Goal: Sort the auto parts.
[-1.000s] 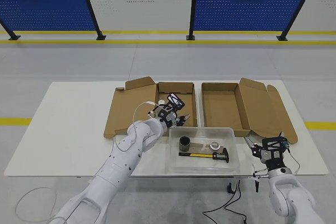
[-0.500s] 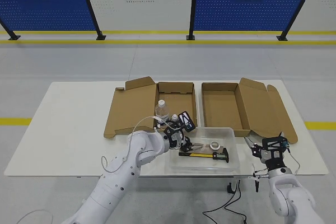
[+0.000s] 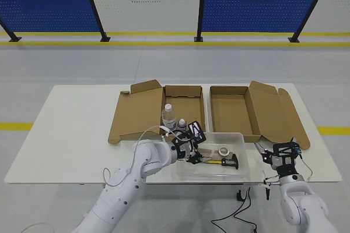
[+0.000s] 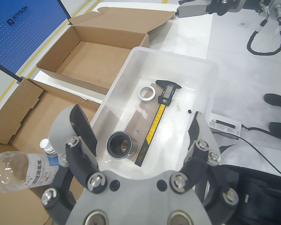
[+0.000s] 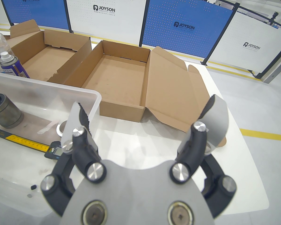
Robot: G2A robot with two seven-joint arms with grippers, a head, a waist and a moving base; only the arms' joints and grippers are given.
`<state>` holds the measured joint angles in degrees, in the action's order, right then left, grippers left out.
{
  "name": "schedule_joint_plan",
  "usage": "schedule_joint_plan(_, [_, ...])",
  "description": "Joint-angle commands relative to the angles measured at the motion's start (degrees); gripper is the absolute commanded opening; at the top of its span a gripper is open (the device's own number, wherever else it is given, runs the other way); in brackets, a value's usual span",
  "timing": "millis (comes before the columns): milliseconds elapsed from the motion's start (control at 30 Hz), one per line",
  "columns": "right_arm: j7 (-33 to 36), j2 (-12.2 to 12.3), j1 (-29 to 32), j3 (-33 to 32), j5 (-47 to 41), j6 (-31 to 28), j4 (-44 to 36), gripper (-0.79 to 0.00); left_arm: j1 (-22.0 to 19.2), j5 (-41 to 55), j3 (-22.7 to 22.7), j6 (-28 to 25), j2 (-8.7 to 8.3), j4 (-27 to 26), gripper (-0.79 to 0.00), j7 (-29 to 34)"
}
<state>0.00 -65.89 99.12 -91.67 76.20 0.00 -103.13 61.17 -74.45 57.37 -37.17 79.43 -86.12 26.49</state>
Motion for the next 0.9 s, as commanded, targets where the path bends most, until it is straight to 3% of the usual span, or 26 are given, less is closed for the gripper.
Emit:
schedule_joint_plan(0, [0.0, 0.0, 0.0, 0.0, 0.0, 0.0, 0.0, 0.0, 0.45, 1.26, 0.21, 0.7, 0.04, 0.01, 0.0, -0.76])
schedule_joint_plan(133, [0.0, 0.0, 0.0, 0.0, 0.0, 0.0, 0.0, 0.0, 0.29, 6.02, 0.43, 2.29, 0.17, -0.53, 0.0, 0.97])
schedule_joint_plan(533, [0.0, 0.0, 0.0, 0.0, 0.0, 0.0, 0.0, 0.0, -4.37, 23.27, -0.88, 16.59, 1.28, 1.25, 0.0, 22.36])
schedule_joint_plan(567, [0.0, 0.0, 0.0, 0.0, 0.0, 0.0, 0.0, 0.0, -4.71, 23.61, -1.3, 17.29, 1.33, 1.84, -0.062, 24.01])
schedule_joint_plan(633, [0.0, 0.0, 0.0, 0.0, 0.0, 0.0, 0.0, 0.0, -5.41, 24.62, -1.72, 18.65, 1.45, 2.96, -0.095, 25.51])
schedule_joint_plan(700, [0.0, 0.0, 0.0, 0.0, 0.0, 0.0, 0.0, 0.0, -6.23, 23.95, -2.41, 20.29, 1.54, 4.18, -0.074, 27.1])
schedule_joint_plan(800, [0.0, 0.0, 0.0, 0.0, 0.0, 0.0, 0.0, 0.0, -6.96, 23.81, -3.12, 22.47, 1.74, 5.45, -0.142, 27.37])
schedule_joint_plan(867, [0.0, 0.0, 0.0, 0.0, 0.0, 0.0, 0.0, 0.0, -7.59, 23.08, -3.51, 23.48, 1.81, 6.38, -0.139, 27.38])
